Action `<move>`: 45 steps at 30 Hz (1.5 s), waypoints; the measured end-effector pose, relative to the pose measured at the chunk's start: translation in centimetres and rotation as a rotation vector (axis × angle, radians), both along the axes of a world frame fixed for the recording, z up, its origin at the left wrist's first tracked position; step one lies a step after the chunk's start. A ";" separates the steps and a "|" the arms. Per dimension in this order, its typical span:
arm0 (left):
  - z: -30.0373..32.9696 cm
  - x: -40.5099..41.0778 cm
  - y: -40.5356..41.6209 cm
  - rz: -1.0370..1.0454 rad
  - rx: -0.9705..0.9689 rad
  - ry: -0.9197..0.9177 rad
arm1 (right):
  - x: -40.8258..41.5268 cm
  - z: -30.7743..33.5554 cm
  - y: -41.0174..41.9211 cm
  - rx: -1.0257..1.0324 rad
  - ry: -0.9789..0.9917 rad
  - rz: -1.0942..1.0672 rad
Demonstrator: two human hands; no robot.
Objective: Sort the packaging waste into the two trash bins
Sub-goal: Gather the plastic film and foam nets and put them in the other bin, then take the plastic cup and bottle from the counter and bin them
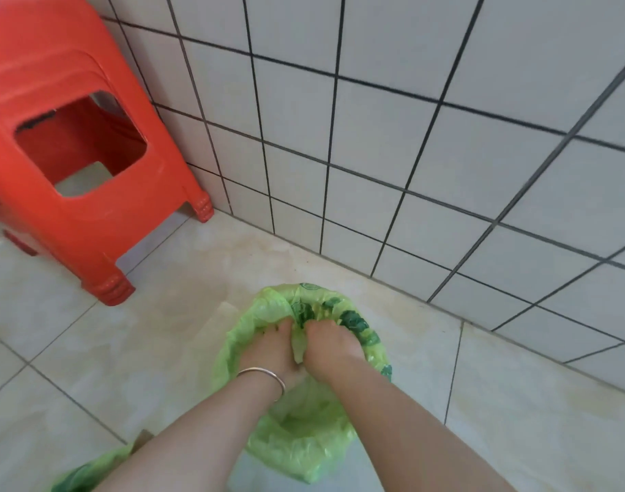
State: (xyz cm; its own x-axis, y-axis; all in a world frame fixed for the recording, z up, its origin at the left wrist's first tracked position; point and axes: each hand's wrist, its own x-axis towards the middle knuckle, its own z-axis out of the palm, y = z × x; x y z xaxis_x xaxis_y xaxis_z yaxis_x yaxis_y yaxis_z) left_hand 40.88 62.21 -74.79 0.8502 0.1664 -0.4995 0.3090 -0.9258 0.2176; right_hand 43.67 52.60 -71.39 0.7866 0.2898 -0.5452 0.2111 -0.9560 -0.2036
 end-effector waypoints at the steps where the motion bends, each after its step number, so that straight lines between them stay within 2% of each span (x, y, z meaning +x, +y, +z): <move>1: 1.4 -0.5 -0.1 -0.015 0.017 -0.029 | -0.6 1.4 -0.1 0.011 -0.032 0.000; 8: 11.7 -4.3 -1.1 -0.080 -0.039 -0.225 | -5.7 11.0 -3.0 0.131 -0.178 -0.207; 12: 16.3 -5.7 -2.1 -0.093 -0.093 -0.339 | -8.7 15.6 -5.4 0.279 -0.221 -0.359; 19: 19.6 -6.5 -4.5 -0.124 -0.185 -0.434 | -10.3 18.0 -7.1 0.582 -0.298 -0.549; 24: 19.3 -3.5 -4.3 -0.064 -0.223 -0.476 | -6.8 16.5 -6.9 0.572 -0.313 -0.496; 30: 18.3 4.2 -1.5 0.079 -0.219 -0.495 | 2.8 14.4 -5.3 0.509 -0.266 -0.407; 33: 19.8 7.0 0.6 0.172 -0.210 -0.480 | 7.1 15.6 -3.6 0.502 -0.230 -0.364; 39: 29.7 7.6 5.2 0.460 -0.279 -0.392 | 9.6 25.3 0.0 0.475 -0.135 -0.288; 45: 46.4 3.9 9.5 0.569 -0.174 -0.394 | 7.6 43.0 4.3 0.534 -0.096 -0.147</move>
State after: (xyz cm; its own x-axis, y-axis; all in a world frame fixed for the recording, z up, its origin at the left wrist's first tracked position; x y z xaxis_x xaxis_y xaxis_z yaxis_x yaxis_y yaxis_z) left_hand 44.82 71.74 -28.37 0.7779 0.5836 -0.2328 0.6020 -0.5861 0.5423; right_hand 51.32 56.85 -28.35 0.8785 0.3893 -0.2770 0.1247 -0.7464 -0.6537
